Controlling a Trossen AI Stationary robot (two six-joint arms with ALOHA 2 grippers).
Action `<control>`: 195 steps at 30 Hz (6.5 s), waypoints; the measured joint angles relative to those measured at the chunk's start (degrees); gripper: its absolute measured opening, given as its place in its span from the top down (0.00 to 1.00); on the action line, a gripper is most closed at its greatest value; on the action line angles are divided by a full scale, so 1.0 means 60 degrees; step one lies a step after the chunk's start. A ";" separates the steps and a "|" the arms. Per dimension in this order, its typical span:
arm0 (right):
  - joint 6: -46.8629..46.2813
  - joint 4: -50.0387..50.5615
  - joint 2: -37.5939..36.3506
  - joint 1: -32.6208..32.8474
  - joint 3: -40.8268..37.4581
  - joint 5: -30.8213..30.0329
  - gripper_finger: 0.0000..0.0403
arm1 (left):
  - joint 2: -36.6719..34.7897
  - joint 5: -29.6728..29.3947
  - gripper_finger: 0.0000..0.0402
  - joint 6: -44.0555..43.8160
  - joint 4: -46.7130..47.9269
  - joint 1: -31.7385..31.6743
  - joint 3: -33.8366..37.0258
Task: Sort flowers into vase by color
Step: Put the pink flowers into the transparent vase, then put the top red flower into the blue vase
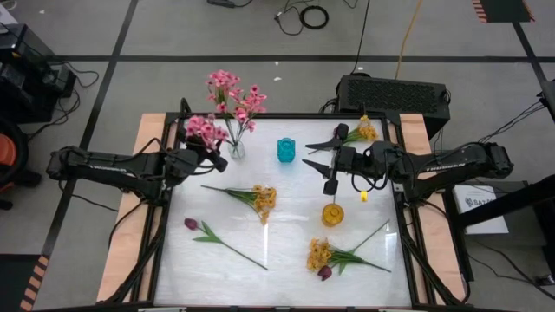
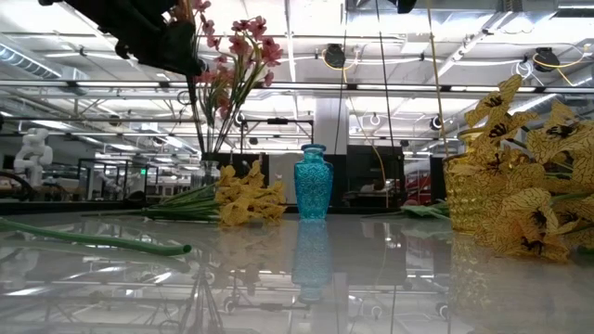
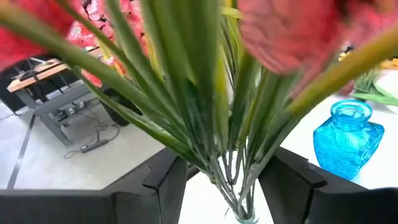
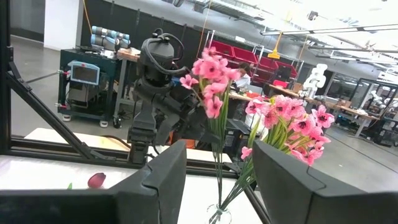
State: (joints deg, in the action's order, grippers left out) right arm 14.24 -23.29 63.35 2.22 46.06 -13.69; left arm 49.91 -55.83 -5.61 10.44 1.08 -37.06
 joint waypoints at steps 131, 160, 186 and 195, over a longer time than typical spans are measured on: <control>-0.4626 0.7495 -0.0757 -0.1854 0.0000 -0.3228 0.62 | 0.5431 0.4313 0.18 -0.2753 -0.2188 0.4656 0.0175; -0.9086 0.8969 0.3676 -0.3331 0.0004 -0.3005 0.39 | 0.5431 0.3785 0.18 -0.2680 -0.2178 0.4637 0.0175; -1.0269 0.5381 0.3687 -0.3555 -0.2393 -0.3689 0.53 | 0.5428 0.3752 0.18 -0.2690 -0.2433 0.4656 0.0175; -1.0004 0.5373 0.3687 -0.3555 -0.2393 -0.2486 0.55 | 0.5428 0.3756 0.18 -0.2716 -0.2408 0.4656 0.0174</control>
State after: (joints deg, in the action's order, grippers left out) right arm -45.79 8.95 85.47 -19.11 31.70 -28.61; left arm 82.48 -33.30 -21.91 -4.01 29.02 -36.01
